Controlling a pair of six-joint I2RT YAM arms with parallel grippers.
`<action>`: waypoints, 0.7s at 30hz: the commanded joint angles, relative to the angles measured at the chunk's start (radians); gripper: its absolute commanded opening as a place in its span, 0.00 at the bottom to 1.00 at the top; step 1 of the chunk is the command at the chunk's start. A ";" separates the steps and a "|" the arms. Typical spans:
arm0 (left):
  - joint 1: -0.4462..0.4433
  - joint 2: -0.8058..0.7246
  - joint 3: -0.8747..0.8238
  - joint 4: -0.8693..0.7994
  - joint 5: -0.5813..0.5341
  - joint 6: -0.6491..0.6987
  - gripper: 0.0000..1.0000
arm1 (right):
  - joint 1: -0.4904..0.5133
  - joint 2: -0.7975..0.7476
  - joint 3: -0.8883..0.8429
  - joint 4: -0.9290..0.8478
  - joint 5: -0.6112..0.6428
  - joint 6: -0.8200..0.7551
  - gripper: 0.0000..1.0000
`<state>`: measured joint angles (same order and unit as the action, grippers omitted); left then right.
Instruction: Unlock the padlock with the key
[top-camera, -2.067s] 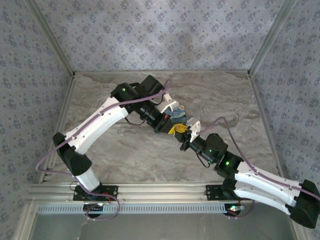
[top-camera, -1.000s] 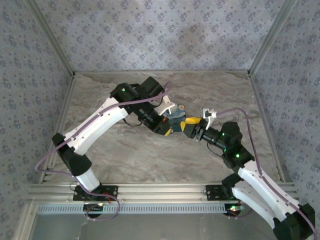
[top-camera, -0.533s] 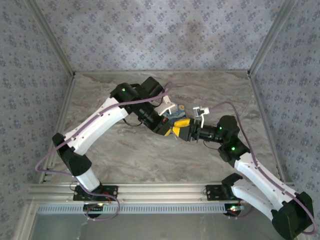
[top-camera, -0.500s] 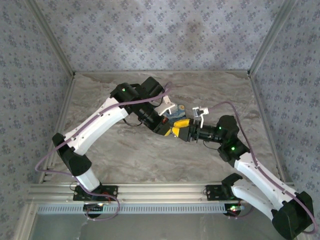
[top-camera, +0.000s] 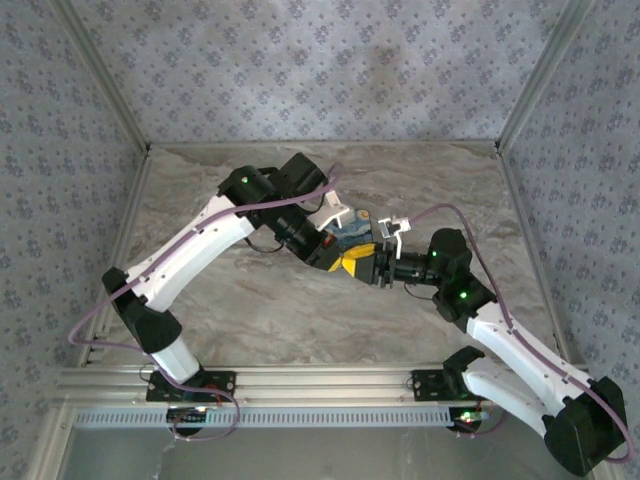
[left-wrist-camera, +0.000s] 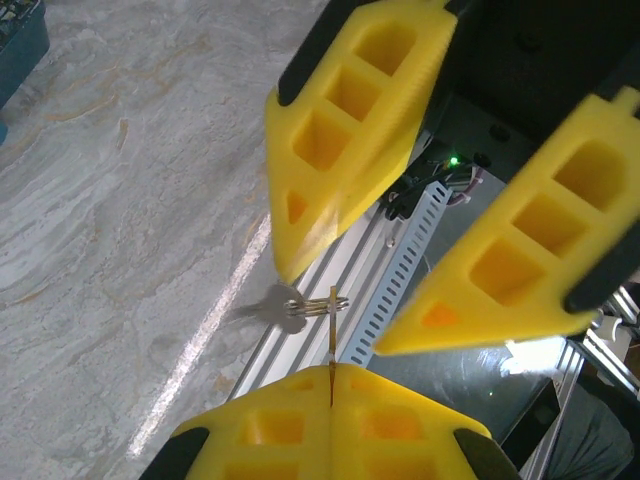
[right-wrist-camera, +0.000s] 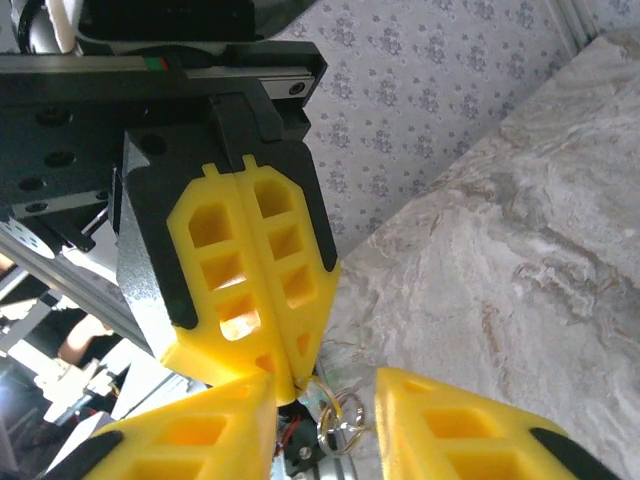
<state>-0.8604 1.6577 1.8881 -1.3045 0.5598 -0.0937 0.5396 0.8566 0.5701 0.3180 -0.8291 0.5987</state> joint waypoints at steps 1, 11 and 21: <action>-0.009 -0.042 0.006 0.014 0.006 0.018 0.00 | 0.006 -0.001 0.034 0.006 -0.031 -0.010 0.26; -0.010 -0.059 -0.016 0.044 0.033 0.014 0.00 | 0.016 -0.006 0.045 -0.011 -0.035 -0.044 0.04; 0.036 -0.099 -0.052 0.110 0.022 -0.037 0.39 | 0.018 -0.068 0.065 -0.151 0.133 -0.161 0.00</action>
<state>-0.8497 1.6100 1.8515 -1.2457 0.5617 -0.1108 0.5545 0.8169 0.5880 0.2489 -0.7803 0.5079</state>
